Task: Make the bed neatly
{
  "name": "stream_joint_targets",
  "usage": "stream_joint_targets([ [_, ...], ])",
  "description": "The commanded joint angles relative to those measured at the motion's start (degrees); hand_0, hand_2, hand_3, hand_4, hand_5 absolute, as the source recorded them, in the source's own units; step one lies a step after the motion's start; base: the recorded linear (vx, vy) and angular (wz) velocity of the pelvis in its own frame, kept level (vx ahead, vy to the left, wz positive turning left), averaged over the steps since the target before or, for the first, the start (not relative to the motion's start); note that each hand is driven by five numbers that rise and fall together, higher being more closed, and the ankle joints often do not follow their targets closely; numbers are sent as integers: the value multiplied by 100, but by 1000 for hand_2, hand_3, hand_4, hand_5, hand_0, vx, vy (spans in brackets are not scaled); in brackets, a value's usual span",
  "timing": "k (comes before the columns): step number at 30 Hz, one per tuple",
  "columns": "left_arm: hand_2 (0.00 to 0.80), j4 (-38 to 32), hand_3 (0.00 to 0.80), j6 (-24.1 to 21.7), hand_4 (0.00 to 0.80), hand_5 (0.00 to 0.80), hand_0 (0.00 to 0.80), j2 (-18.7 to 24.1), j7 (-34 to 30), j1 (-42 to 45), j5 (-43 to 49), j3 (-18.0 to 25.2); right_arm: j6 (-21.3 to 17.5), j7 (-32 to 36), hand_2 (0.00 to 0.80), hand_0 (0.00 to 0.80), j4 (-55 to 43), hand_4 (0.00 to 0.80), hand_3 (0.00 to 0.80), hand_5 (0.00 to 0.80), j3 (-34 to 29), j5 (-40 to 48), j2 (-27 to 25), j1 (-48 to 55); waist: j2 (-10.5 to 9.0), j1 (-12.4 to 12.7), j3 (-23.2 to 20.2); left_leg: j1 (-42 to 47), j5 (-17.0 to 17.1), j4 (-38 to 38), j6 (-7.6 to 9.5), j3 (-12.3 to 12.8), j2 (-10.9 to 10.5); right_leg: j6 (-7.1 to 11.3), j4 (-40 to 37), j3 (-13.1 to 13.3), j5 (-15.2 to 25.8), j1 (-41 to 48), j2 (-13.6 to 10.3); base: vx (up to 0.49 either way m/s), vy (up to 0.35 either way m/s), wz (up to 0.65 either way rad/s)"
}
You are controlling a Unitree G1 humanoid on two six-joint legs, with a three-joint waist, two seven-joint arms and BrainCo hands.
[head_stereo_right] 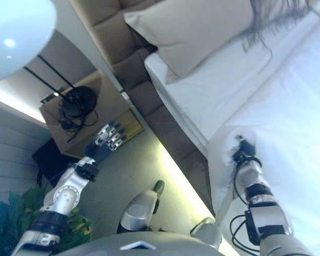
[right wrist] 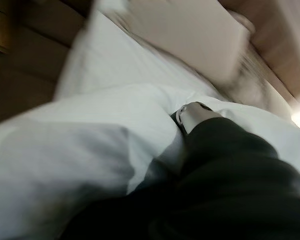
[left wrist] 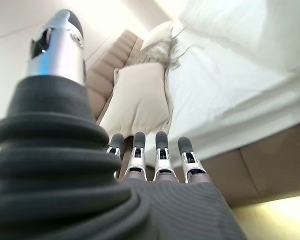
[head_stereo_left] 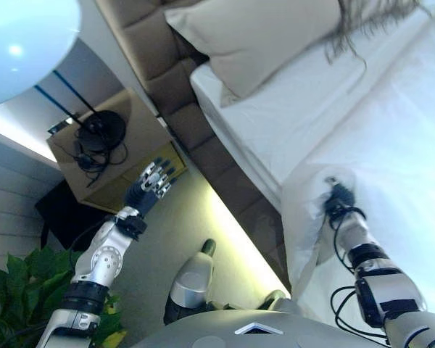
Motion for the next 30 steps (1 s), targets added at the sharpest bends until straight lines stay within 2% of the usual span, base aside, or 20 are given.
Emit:
stream_joint_targets([
  [1,0,-247,0,1,0,0,0,9,-404,313,345,50,55,112,800,800,-693,800,800,800,478,-716,295,-509,-234,456,-424,507,146,-563,182,-28,169,258,-116,-19,953,69,-510,171,91,37],
  [6,0,-263,0,84,0,0,0,-79,-674,456,467,167,326,296,800,800,-659,800,800,800,1279,-1452,766,-751,-310,745,-479,710,155,-688,134,-153,172,293,-286,-239,1006,383,-493,120,63,22],
  [10,0,-176,0,221,0,0,0,-101,-931,494,744,311,384,316,800,800,-826,800,800,800,1816,-1609,1088,-850,-374,939,-471,786,174,-704,99,-324,145,319,-217,-386,1006,505,-534,101,13,15],
  [15,0,-10,0,258,0,0,0,-124,-1102,573,919,420,475,53,800,800,-829,800,800,800,1782,-1426,1297,-818,-373,961,-518,900,209,-751,100,-438,114,315,-145,-447,1018,581,-520,36,0,12],
  [17,0,18,0,175,0,0,0,-146,-1160,670,939,442,470,-19,201,201,-795,201,201,201,1700,-1474,1312,-692,-369,940,-534,951,220,-796,92,-434,129,321,-189,-422,1045,622,-483,0,0,0],
  [18,0,22,0,167,0,0,0,-151,-1182,707,928,461,484,-20,0,0,-777,0,0,0,1668,-1468,1302,-636,-369,929,-541,968,222,-810,87,-426,137,325,-209,-415,1056,635,-471,0,0,0],
  [26,0,82,0,69,0,0,0,-206,-1215,872,929,477,540,147,0,0,-643,0,0,0,1404,-1423,1201,-12,-361,744,-599,1118,196,-889,58,-218,238,329,-304,-331,1078,665,-399,-3,-3,-4],
  [30,0,168,0,-47,0,0,0,-253,-1188,916,959,429,422,310,0,0,-433,0,0,0,1053,-862,1276,432,-346,628,-609,1198,133,-891,73,-97,275,327,-256,-290,1073,624,-408,-7,-13,-13],
])
